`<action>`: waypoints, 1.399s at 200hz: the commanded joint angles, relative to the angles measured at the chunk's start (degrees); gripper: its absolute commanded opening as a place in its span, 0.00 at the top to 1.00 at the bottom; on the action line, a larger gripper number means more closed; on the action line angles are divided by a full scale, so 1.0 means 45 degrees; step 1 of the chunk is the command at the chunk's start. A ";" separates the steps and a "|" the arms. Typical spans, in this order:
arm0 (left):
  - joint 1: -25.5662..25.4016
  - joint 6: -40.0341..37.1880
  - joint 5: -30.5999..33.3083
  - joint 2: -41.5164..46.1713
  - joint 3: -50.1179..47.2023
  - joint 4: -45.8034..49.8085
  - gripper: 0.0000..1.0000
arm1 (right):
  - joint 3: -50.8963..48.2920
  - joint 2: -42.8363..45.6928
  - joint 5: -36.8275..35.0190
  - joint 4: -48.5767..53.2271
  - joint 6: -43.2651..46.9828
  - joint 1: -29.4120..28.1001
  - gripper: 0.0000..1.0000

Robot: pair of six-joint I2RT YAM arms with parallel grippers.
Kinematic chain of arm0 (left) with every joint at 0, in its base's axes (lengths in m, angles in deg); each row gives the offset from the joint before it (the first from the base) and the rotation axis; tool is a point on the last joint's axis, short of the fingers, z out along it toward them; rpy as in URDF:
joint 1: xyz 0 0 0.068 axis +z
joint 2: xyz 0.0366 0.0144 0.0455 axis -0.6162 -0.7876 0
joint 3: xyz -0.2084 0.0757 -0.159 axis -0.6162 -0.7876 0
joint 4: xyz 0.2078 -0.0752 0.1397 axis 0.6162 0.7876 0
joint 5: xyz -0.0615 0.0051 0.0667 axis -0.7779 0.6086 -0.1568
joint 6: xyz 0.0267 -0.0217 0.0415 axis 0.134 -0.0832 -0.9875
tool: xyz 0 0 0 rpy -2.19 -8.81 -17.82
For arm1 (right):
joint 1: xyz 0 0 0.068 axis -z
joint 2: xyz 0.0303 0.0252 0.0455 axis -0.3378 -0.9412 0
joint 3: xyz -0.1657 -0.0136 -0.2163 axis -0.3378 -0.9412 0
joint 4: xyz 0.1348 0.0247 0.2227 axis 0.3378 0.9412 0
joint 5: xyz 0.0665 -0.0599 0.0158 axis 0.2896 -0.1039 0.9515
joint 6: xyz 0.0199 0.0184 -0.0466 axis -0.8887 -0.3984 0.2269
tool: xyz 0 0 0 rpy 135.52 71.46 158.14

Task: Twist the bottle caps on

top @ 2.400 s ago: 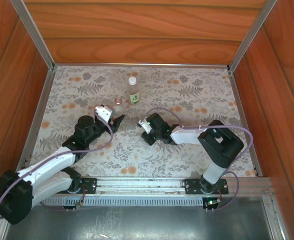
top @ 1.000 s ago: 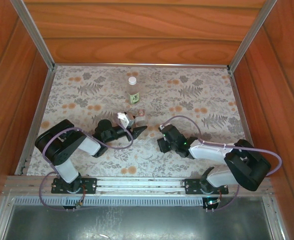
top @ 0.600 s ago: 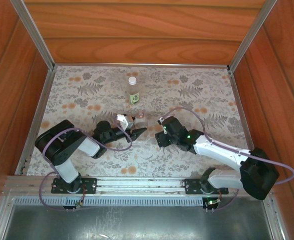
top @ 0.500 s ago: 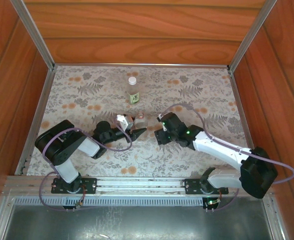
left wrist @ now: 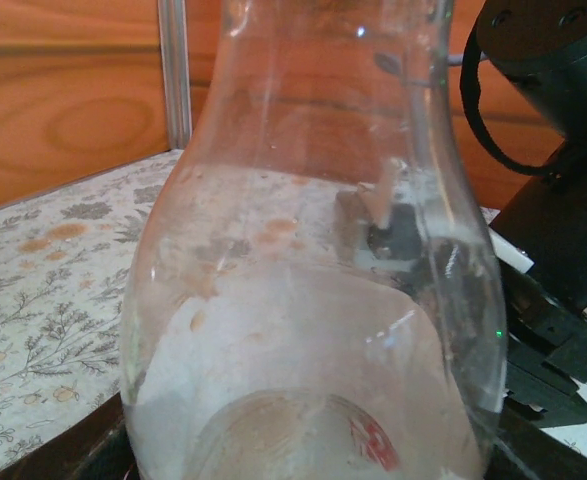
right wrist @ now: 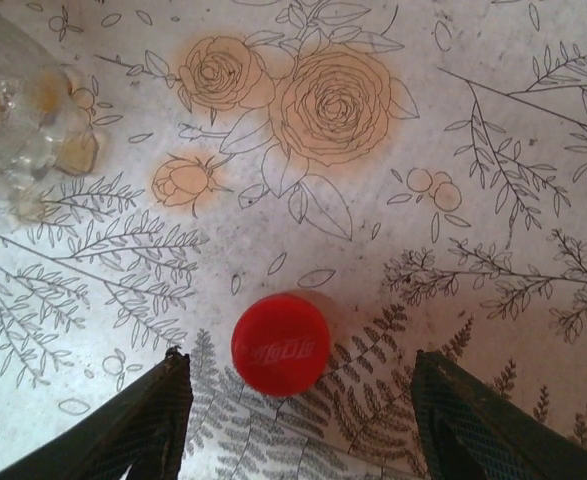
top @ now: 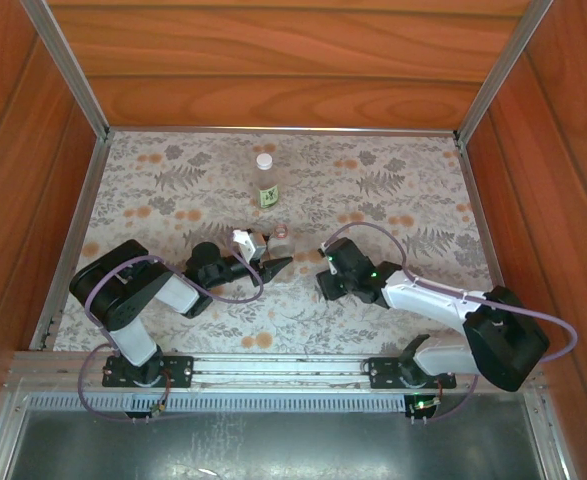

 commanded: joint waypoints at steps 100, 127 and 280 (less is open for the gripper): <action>0.0086 0.0045 -0.0305 -0.0155 0.0096 0.1258 0.40 | 0.0040 -0.1382 0.0841 -0.0812 0.0285 0.0268 0.53; 0.0087 0.0028 -0.0268 -0.0115 0.0064 0.1264 0.40 | 0.0181 -0.1648 0.0766 -0.0625 0.0285 0.0271 0.55; 0.0102 -0.0227 -0.0300 -0.0179 0.0027 0.1438 0.40 | 0.0593 -0.0969 0.0570 0.0280 0.0105 0.0263 0.66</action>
